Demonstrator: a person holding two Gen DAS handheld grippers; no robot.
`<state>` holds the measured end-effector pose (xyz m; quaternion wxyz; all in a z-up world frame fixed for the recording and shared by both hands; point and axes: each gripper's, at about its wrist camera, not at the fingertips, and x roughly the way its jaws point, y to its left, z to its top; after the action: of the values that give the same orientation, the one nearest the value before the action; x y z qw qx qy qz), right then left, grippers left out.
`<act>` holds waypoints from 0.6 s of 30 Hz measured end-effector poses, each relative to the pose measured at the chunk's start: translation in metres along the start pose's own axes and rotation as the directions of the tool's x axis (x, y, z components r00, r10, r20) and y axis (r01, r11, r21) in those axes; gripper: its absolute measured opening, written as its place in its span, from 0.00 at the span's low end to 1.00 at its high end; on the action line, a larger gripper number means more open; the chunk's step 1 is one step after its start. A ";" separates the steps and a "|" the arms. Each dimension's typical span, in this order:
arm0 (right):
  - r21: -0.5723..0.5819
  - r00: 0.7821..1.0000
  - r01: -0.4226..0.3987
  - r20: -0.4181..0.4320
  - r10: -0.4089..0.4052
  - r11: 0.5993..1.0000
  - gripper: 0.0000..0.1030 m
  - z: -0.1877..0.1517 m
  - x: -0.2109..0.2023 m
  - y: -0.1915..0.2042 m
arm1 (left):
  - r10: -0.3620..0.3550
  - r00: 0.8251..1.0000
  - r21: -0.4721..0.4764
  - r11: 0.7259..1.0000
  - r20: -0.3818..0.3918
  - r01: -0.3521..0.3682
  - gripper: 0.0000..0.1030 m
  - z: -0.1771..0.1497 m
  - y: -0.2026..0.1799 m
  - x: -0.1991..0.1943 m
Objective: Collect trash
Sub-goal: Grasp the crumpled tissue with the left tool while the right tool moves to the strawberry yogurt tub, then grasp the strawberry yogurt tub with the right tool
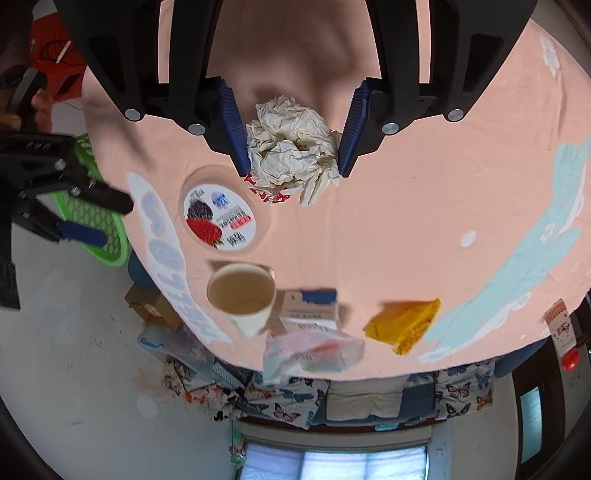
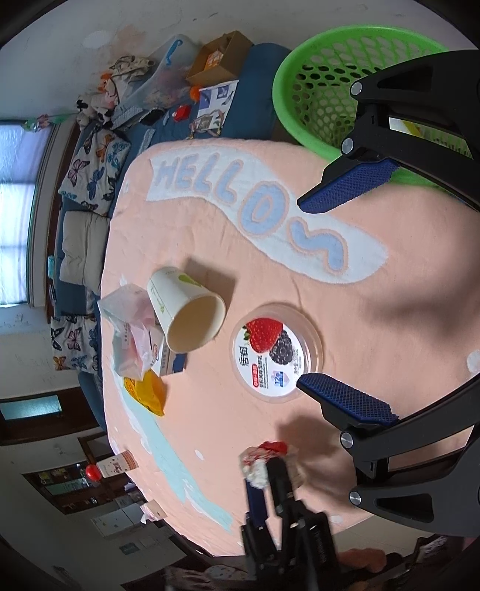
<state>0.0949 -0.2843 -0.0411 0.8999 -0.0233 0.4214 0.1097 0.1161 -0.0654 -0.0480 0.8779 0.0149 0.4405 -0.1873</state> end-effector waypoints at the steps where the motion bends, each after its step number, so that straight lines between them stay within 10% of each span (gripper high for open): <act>1: -0.005 1.000 -0.006 -0.002 0.006 1.000 0.85 0.000 0.002 0.002 | 0.002 1.000 -0.003 1.000 0.007 -0.002 0.46 0.001 0.002 -0.003; 18: -0.036 0.994 -0.091 -0.065 0.089 0.995 0.90 0.007 0.044 0.032 | 0.043 0.995 -0.040 0.998 0.092 -0.040 0.45 0.023 0.033 -0.037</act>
<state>0.1203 -0.2445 -0.0686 0.8797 -0.0252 0.4479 0.1575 0.1250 -0.0279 -0.0095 0.9011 -0.0013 0.4025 -0.1611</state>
